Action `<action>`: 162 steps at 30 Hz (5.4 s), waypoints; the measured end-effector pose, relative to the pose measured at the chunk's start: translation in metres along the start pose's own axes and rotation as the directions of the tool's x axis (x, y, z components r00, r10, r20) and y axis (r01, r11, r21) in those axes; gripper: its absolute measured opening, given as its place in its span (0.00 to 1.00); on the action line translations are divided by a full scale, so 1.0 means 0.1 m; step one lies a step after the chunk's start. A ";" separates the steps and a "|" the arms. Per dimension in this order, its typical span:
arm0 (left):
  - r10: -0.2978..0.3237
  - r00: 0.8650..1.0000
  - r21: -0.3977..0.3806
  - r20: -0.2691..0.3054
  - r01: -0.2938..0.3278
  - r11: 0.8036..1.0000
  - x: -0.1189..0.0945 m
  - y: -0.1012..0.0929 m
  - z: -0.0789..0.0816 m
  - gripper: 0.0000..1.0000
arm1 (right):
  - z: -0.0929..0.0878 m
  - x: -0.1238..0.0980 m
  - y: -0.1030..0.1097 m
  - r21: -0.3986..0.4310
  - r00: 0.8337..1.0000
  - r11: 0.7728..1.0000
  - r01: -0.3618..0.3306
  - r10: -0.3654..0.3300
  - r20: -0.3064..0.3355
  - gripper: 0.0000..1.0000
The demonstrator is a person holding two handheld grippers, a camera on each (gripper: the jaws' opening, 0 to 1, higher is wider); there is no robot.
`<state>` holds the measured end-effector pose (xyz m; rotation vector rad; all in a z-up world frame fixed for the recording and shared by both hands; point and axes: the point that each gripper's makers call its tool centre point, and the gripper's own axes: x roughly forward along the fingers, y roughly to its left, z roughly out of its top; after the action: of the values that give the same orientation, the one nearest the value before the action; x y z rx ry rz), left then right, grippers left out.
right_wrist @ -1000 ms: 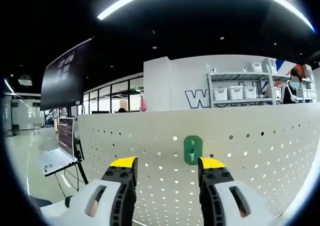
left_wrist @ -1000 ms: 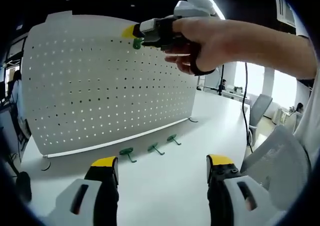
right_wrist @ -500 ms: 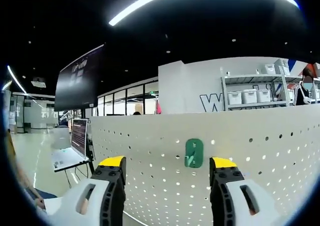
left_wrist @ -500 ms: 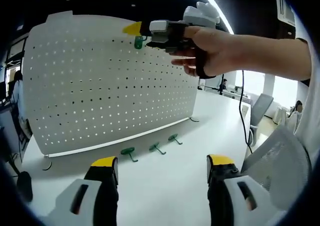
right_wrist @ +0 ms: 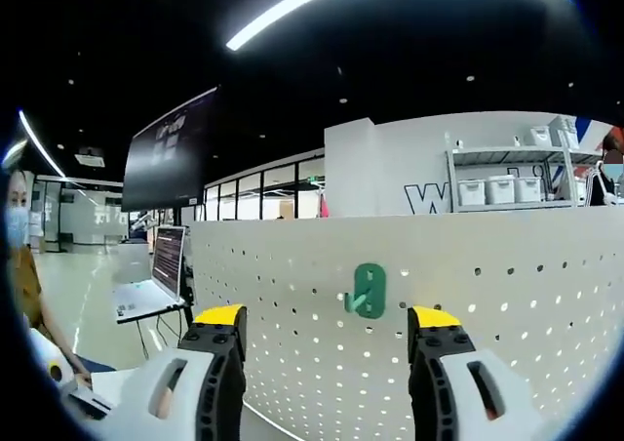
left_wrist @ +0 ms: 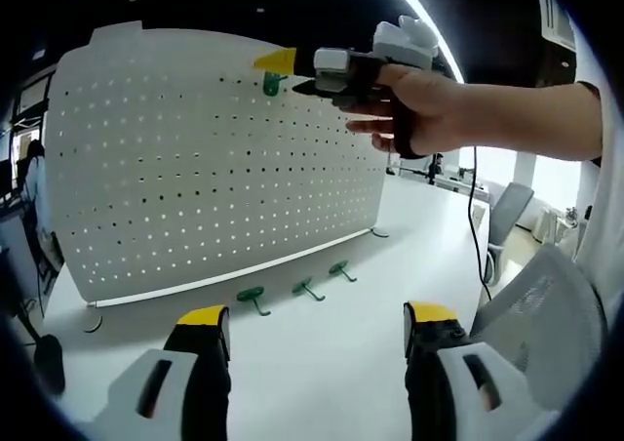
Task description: Insert the hook assembly into the mounting plate slot until the hook locks in place.
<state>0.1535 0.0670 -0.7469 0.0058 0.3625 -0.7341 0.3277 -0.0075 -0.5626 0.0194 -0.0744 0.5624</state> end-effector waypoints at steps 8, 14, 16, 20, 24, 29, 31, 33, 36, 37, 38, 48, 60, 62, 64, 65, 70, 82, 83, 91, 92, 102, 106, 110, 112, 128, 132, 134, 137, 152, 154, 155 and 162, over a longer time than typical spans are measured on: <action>0.002 1.000 0.001 -0.001 -0.002 1.000 0.00 0.03 0.00 0.75 | -0.12 -0.17 0.05 -0.011 0.998 0.998 -0.055 0.055 -0.003 0.67; 0.006 1.000 0.000 -0.006 -0.006 1.000 -0.01 0.04 -0.01 0.75 | -0.13 -0.19 0.03 0.006 0.998 0.998 -0.056 0.056 0.000 0.66; 0.008 1.000 0.003 -0.009 -0.008 1.000 -0.01 0.05 -0.02 0.75 | -0.14 -0.23 0.02 0.005 0.998 0.998 -0.057 0.057 -0.004 0.66; 0.010 1.000 0.004 -0.011 -0.010 1.000 -0.02 0.06 -0.02 0.75 | -0.21 -0.33 0.00 0.004 0.998 0.998 -0.065 0.065 -0.017 0.66; 0.013 1.000 0.001 -0.014 -0.013 1.000 -0.02 0.07 -0.03 0.75 | -0.33 -0.48 -0.03 0.020 0.997 0.997 -0.071 0.072 -0.035 0.67; 0.012 1.000 0.005 -0.018 -0.012 1.000 -0.01 0.07 -0.03 0.75 | -0.50 -0.67 -0.06 0.029 0.993 0.995 -0.091 0.092 -0.067 0.67; 0.014 1.000 0.005 -0.018 -0.014 1.000 -0.01 0.08 -0.03 0.75 | -0.59 -0.76 -0.07 0.035 0.991 0.995 -0.097 0.100 -0.089 0.67; 0.016 1.000 0.007 -0.017 -0.016 1.000 -0.02 0.07 -0.02 0.74 | -0.67 -0.85 -0.09 0.044 0.989 0.994 -0.099 0.103 -0.107 0.67; 0.014 1.000 0.001 -0.019 -0.014 1.000 -0.01 0.07 -0.02 0.74 | -0.74 -0.96 -0.10 0.054 0.987 0.994 -0.096 0.102 -0.123 0.67; 0.013 1.000 0.003 -0.021 -0.013 1.000 -0.01 0.06 -0.03 0.74 | -0.77 -1.00 -0.11 0.052 0.987 0.994 -0.093 0.099 -0.126 0.67; 0.012 1.000 0.007 -0.025 -0.012 1.000 -0.01 0.06 -0.03 0.74 | -0.78 -1.03 -0.12 0.054 0.987 0.994 -0.091 0.097 -0.127 0.67; 0.010 0.999 0.012 -0.032 -0.010 1.000 0.00 0.07 -0.03 0.75 | -1.02 -1.34 -0.16 0.054 0.978 0.995 -0.088 0.096 -0.185 0.67; 0.012 0.999 0.013 -0.039 -0.012 1.000 -0.02 0.07 -0.05 0.75 | -1.13 -1.58 -0.19 0.066 0.973 0.995 -0.078 0.091 -0.213 0.68; 0.011 0.999 0.013 -0.039 -0.010 1.000 -0.01 0.06 -0.05 0.75 | -1.15 -1.61 -0.20 0.070 0.972 0.995 -0.076 0.089 -0.217 0.68; 0.008 0.999 0.015 -0.042 -0.008 1.000 -0.01 0.05 -0.05 0.75 | -1.15 -1.65 -0.20 0.076 0.972 0.995 -0.069 0.084 -0.218 0.68; 0.008 0.999 0.015 -0.042 -0.007 1.000 0.00 0.04 -0.05 0.75 | -1.15 -1.66 -0.21 0.076 0.972 0.995 -0.068 0.083 -0.219 0.68; 0.005 0.999 0.014 -0.044 -0.004 1.000 0.00 0.03 -0.06 0.74 | -1.24 -1.76 -0.24 0.080 0.967 0.995 -0.061 0.079 -0.243 0.68; 0.007 0.998 0.016 -0.054 -0.007 1.000 -0.01 0.06 -0.09 0.74 | -1.41 -2.05 -0.33 0.085 0.953 0.996 -0.038 0.062 -0.298 0.68; 0.008 0.998 0.015 -0.055 -0.007 1.000 -0.02 0.06 -0.09 0.74 | -1.42 -2.06 -0.34 0.088 0.951 0.995 -0.036 0.061 -0.302 0.68; 0.008 0.998 0.016 -0.065 -0.007 1.000 -0.02 0.08 -0.12 0.74 | -1.51 -2.19 -0.41 0.093 0.938 0.995 -0.020 0.050 -0.343 0.68; 0.009 0.998 0.015 -0.067 -0.008 1.000 -0.02 0.08 -0.12 0.74 | -1.53 -2.21 -0.41 0.099 0.935 0.995 -0.017 0.051 -0.351 0.68; 0.007 0.996 0.030 -0.086 -0.004 1.000 -0.06 0.10 -0.18 0.74 | -1.66 -2.37 -0.43 0.100 0.913 0.995 -0.012 0.052 -0.404 0.68; 0.005 0.995 0.036 -0.097 -0.002 0.999 -0.11 0.12 -0.21 0.74 | -1.71 -2.44 -0.45 0.099 0.905 0.995 -0.003 0.044 -0.423 0.69; 0.004 0.994 0.032 -0.108 -0.001 0.999 -0.14 0.13 -0.24 0.74 | -1.75 -2.52 -0.48 0.104 0.896 0.995 0.012 0.035 -0.442 0.69; 0.002 0.994 0.023 -0.111 0.000 1.000 -0.16 0.13 -0.26 0.74 | -1.76 -2.56 -0.49 0.103 0.893 0.995 0.018 0.031 -0.449 0.69; 0.023 0.991 -0.009 -0.132 -0.025 1.000 -0.27 0.29 -0.33 0.73 | -1.85 -2.77 -0.53 0.104 0.874 0.993 0.064 -0.005 -0.486 0.68; 0.028 0.991 -0.009 -0.131 -0.029 1.000 -0.28 0.31 -0.32 0.73 | -1.87 -2.77 -0.49 0.082 0.869 0.995 0.051 -0.003 -0.496 0.68; 0.032 0.990 -0.003 -0.134 -0.033 0.999 -0.29 0.33 -0.32 0.73 | -1.88 -2.76 -0.49 0.085 0.868 0.995 0.048 0.001 -0.496 0.68; 0.039 0.991 -0.011 -0.131 -0.041 0.999 -0.31 0.37 -0.32 0.73 | -1.89 -2.77 -0.49 0.097 0.869 0.994 0.055 0.000 -0.494 0.68; -0.003 0.983 0.051 -0.183 0.012 0.999 -0.13 0.43 -0.27 0.72 | -1.87 -2.75 -0.46 0.105 0.876 0.993 0.047 0.010 -0.483 0.68; -0.009 0.982 0.057 -0.189 0.020 0.998 -0.09 0.46 -0.26 0.72 | -1.86 -2.75 -0.47 0.105 0.877 0.993 0.049 0.008 -0.480 0.68; -0.015 0.980 0.062 -0.198 0.028 0.998 -0.06 0.47 -0.27 0.72 | -1.86 -2.75 -0.48 0.107 0.877 0.993 0.050 0.007 -0.480 0.68; -0.033 0.972 0.100 -0.231 0.058 0.993 0.04 0.56 -0.27 0.72 | -1.83 -2.73 -0.46 0.093 0.877 0.995 0.032 0.017 -0.480 0.68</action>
<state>0.1842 0.1095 -0.7798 0.1844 0.5448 -0.7998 0.1335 -0.1844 -0.7656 -0.0252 0.4411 0.5492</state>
